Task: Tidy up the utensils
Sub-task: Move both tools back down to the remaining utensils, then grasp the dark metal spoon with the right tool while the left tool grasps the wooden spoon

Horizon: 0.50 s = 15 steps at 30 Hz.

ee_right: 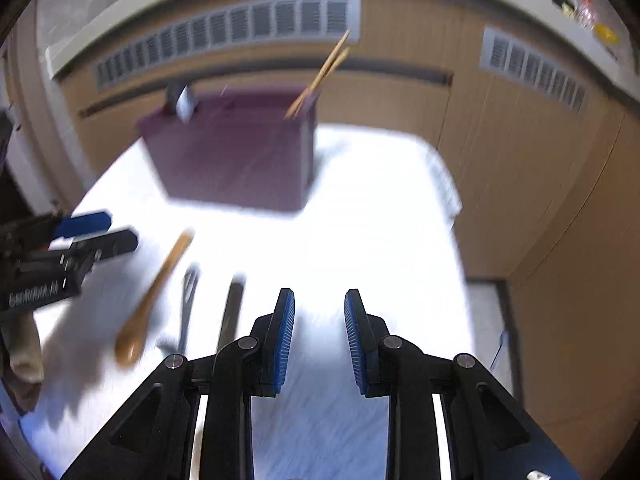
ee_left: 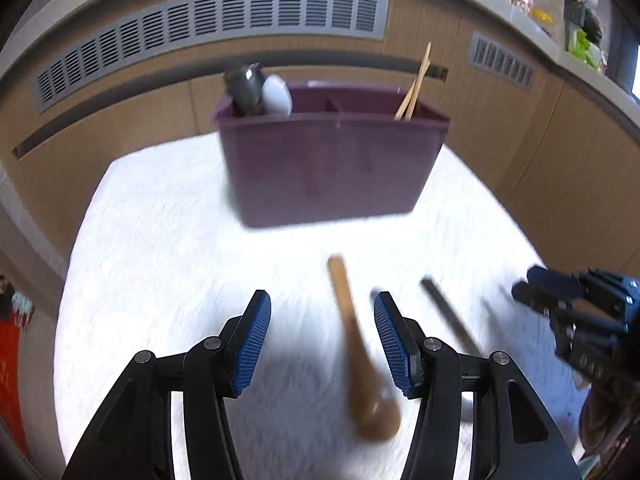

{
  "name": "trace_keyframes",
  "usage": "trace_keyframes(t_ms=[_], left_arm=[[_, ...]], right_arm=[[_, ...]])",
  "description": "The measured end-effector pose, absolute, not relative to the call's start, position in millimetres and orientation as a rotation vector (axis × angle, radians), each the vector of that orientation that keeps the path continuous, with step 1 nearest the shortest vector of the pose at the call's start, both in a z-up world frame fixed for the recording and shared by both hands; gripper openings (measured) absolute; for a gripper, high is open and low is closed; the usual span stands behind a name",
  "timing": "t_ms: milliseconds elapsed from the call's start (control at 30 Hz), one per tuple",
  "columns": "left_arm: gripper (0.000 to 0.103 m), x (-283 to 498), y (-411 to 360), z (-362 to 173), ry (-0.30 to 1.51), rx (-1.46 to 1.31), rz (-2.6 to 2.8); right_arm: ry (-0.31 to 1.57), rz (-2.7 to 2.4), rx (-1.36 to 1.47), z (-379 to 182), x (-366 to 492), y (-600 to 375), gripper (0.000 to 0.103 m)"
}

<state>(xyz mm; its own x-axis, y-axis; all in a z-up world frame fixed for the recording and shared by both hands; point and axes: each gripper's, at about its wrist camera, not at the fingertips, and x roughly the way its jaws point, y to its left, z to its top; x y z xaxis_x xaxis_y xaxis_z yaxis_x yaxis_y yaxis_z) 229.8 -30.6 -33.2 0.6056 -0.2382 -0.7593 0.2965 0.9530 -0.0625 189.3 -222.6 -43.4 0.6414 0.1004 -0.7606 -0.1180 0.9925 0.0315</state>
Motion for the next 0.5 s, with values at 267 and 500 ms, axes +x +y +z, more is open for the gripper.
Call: trace_keyframes(t_ms=[267, 500], left_arm=[[0.055, 211.3, -0.5, -36.6, 0.894, 0.067, -0.25], [0.057, 219.2, -6.5, -39.0, 0.949, 0.057, -0.292]], right_arm=[[0.95, 0.231, 0.027, -63.1, 180.4, -189.5, 0.024], [0.979, 0.206, -0.042, -70.8, 195.7, -167.6, 0.011]])
